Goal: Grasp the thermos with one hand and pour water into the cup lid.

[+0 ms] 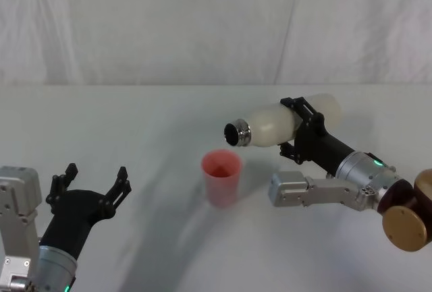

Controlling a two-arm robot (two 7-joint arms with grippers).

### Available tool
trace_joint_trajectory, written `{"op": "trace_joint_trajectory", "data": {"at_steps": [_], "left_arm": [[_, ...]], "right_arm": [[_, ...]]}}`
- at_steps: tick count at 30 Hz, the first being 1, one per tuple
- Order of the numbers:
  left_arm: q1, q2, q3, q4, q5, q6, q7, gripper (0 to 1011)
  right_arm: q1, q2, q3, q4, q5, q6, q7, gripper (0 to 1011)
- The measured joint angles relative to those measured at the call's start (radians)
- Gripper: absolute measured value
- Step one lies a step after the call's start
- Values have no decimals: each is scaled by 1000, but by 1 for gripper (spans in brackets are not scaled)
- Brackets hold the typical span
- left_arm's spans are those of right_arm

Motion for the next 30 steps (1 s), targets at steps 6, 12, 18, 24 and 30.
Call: {"op": "trace_joint_trajectory", "data": {"at_steps": [6,12,18,24,30], "left_arm": [[0,0,0,0,0,0,0,1001],[0,0,0,0,0,0,0,1001],[0,0,0,0,0,0,0,1001],[0,0,0,0,0,0,0,1001],[0,0,0,0,0,0,0,1001]], "right_arm": [[4,6,-5,0,-10,5,-3,950],[9,10,-11,-1,-21,8,-9,950],[12,14,-17,-1,-31,8,-15,950],[13,19,-22,-1,-39,9,-18,950],[15,22,-25,-1,-46,12,-24,950]]}}
